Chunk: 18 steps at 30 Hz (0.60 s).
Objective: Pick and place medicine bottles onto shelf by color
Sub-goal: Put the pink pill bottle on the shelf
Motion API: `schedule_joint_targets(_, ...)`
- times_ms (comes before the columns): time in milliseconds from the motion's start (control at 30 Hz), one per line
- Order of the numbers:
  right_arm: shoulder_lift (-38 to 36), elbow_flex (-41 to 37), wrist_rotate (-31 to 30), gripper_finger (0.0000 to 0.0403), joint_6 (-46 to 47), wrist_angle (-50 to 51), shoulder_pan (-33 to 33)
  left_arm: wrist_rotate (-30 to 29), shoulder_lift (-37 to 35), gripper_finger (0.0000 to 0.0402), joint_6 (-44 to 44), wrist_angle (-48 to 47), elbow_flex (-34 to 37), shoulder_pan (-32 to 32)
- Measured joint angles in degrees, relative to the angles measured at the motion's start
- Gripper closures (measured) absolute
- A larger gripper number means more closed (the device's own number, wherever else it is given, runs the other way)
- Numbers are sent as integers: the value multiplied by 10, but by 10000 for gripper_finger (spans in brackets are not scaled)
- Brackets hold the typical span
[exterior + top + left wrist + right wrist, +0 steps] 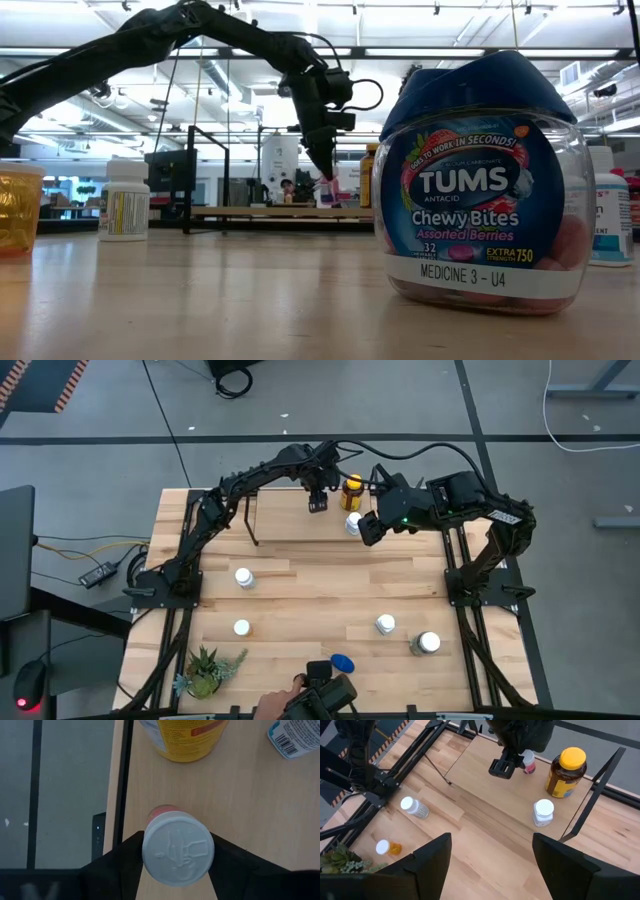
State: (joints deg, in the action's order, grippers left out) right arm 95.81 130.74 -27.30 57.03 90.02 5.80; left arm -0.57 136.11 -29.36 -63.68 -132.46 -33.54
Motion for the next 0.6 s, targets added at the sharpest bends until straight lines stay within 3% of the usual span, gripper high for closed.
schedule_joint_targets(467,0,0,6,119,4,0,0,-1,0,167,5,-1,0,0)
schedule_joint_targets(600,0,0,6,119,4,0,0,-25,0,154,6,1,0,0)
